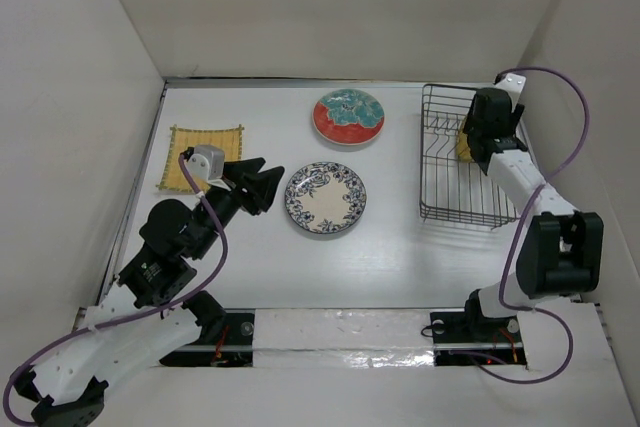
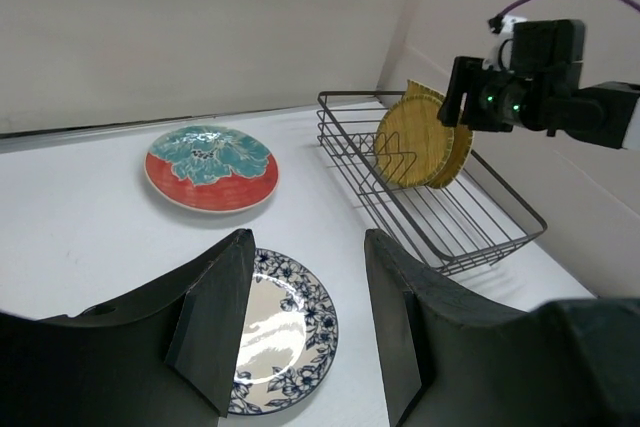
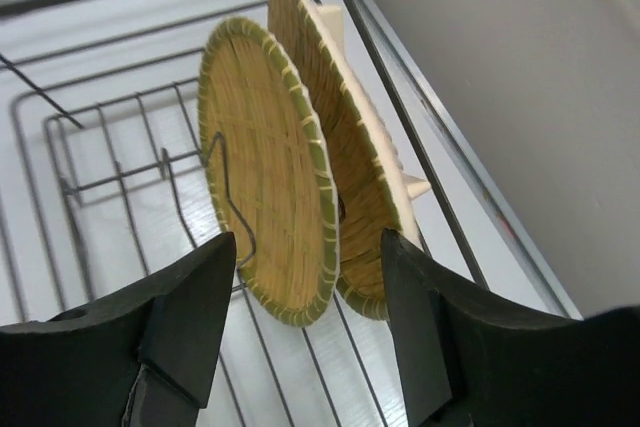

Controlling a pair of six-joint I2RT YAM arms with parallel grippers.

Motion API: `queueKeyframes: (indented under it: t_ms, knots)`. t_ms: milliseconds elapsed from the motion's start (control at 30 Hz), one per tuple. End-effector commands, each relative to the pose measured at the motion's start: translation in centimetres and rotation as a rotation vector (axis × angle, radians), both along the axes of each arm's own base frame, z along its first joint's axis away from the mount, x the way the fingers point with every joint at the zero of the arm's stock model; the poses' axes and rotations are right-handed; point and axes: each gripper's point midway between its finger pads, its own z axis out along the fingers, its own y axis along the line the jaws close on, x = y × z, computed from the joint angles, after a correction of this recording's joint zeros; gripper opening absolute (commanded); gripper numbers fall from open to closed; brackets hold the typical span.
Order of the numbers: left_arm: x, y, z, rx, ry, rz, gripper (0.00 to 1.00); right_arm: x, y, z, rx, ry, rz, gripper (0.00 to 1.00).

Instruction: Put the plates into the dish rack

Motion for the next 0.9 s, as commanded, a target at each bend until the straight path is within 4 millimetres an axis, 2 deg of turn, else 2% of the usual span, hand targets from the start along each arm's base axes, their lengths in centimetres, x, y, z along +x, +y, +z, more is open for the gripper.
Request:
queueKeyframes:
  t_ms: [0,33,67,100,133,167,200,233,267,300,333,367,400,433,500,533,633,667,700,767,800,867]
  knots:
    - [0.2,-0.1,0.9,-0.028,-0.031,0.005,0.45,-0.8,0.5,6.7,0.041,-0.208,-0.005,0.67]
    - [0.2,0.0,0.9,-0.028,-0.03,0.006,0.45,-1.0,0.7,7.3,0.055,-0.231,0.0,0.67]
    - [0.3,-0.1,0.9,-0.026,-0.03,0.006,0.45,-1.4,1.7,8.6,0.069,-0.265,0.035,0.68]
    - [0.3,0.0,0.9,-0.023,-0.03,0.008,0.44,-1.5,2.5,9.1,0.086,-0.281,0.056,0.66]
    - [0.3,0.0,0.9,-0.023,-0.03,0.008,0.43,-1.4,4.9,9.3,0.113,-0.288,0.136,0.62]
    - [0.3,0.0,0.9,-0.023,-0.03,0.008,0.36,-1.7,6.4,10.2,0.132,-0.315,0.194,0.53]
    - [0.3,0.0,0.8,-0.021,-0.031,0.01,0.31,-1.8,8.4,9.6,0.159,-0.31,0.264,0.23]
    - [0.3,0.0,0.8,-0.021,-0.031,0.012,0.27,-1.9,10.6,9.5,0.186,-0.315,0.339,0.08]
    - [0.3,0.1,0.9,-0.021,-0.033,0.015,0.22,-2.2,15.6,9.6,0.236,-0.319,0.517,0.0]
    - [0.4,0.1,0.8,-0.018,-0.031,0.02,0.12,-2.6,18.3,9.0,0.259,-0.303,0.606,0.0]
    - [0.5,0.2,0.7,-0.015,-0.029,0.023,0.07,-3.1,20.6,7.7,0.278,-0.273,0.676,0.0]
    - [0.6,0.1,0.6,-0.013,-0.025,0.026,0.03,-4.3,24.4,6.8,0.307,-0.236,0.795,0.0]
    - [0.6,0.2,0.6,-0.012,-0.026,0.029,0.0,-4.8,25.9,5.9,0.317,-0.205,0.835,0.0]
    - [0.7,0.2,0.6,-0.01,-0.022,0.03,0.0,-5.3,27.5,3.9,0.347,-0.149,0.878,0.0]
    - [0.7,0.1,0.5,-0.006,-0.02,0.032,0.0,-6.2,29.7,2.3,0.397,-0.104,0.951,0.07]
    - [0.8,0.1,0.4,-0.006,-0.02,0.032,0.0,-6.6,31.0,1.5,0.442,-0.088,0.99,0.24]
    - [0.9,0.2,0.4,-0.003,-0.02,0.039,0.0,-7.8,32.8,-1.4,0.507,-0.008,1.051,0.58]
    - [0.9,0.2,0.4,-0.002,-0.021,0.039,0.0,-7.6,33.0,-3.4,0.51,0.045,1.044,0.62]
    - [0.8,0.2,0.4,-0.003,-0.022,0.039,0.07,-7.2,33.2,-4.0,0.51,0.068,1.033,0.63]
    - [0.8,0.3,0.5,-0.004,-0.026,0.044,0.18,-7.2,33.4,-6.9,0.514,0.157,1.022,0.67]
    - [1.0,0.4,0.4,-0.002,-0.026,0.052,0.27,-7.0,33.7,-7.4,0.52,0.17,1.024,0.67]
    - [0.9,0.4,0.3,0.002,-0.025,0.049,0.34,-6.8,34.2,-9.3,0.532,0.219,1.023,0.68]
